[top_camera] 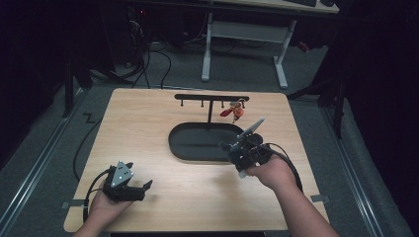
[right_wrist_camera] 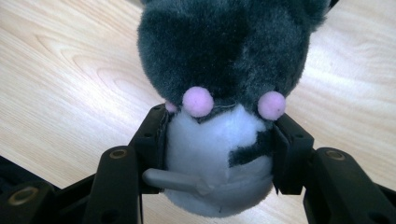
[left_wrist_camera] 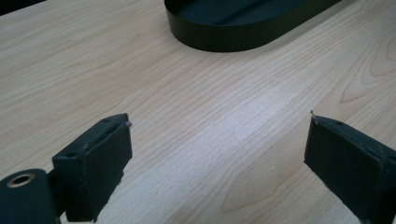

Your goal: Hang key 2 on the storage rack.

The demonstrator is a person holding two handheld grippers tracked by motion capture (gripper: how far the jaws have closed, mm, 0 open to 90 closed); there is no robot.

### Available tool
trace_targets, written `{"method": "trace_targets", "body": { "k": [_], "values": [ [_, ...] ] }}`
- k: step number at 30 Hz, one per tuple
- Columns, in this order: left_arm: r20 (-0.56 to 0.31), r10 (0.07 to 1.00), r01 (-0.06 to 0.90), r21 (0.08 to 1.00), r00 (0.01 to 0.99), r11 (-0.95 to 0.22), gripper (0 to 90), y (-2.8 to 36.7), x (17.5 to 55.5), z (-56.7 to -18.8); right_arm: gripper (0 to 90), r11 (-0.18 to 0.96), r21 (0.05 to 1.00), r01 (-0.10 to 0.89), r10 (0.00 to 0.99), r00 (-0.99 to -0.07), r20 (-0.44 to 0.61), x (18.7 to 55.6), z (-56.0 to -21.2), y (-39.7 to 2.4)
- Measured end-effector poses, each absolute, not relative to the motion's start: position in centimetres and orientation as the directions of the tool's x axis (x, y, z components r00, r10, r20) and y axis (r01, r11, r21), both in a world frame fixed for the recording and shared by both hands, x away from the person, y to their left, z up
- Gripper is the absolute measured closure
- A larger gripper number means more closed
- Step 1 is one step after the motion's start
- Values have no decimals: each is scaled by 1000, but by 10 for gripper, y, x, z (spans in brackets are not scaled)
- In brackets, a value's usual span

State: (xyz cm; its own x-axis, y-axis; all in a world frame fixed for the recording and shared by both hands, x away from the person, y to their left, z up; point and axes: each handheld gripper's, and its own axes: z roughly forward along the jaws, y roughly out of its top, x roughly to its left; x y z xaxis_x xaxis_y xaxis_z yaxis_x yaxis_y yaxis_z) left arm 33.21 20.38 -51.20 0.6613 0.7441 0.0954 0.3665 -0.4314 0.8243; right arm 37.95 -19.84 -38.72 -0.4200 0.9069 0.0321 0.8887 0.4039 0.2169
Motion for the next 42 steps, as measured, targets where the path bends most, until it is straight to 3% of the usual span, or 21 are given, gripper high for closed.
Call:
{"method": "trace_targets", "body": {
  "k": [27, 42],
  "values": [
    [74, 772, 393, 828, 632, -401, 90, 222, 329, -513, 481, 396, 247, 885, 911, -413, 20, 439, -319, -183],
    [69, 766, 391, 828, 639, -401, 91, 221, 330, -512, 480, 359, 294, 886, 929, -371, -16, 464, -306, -176]
  ]
}}
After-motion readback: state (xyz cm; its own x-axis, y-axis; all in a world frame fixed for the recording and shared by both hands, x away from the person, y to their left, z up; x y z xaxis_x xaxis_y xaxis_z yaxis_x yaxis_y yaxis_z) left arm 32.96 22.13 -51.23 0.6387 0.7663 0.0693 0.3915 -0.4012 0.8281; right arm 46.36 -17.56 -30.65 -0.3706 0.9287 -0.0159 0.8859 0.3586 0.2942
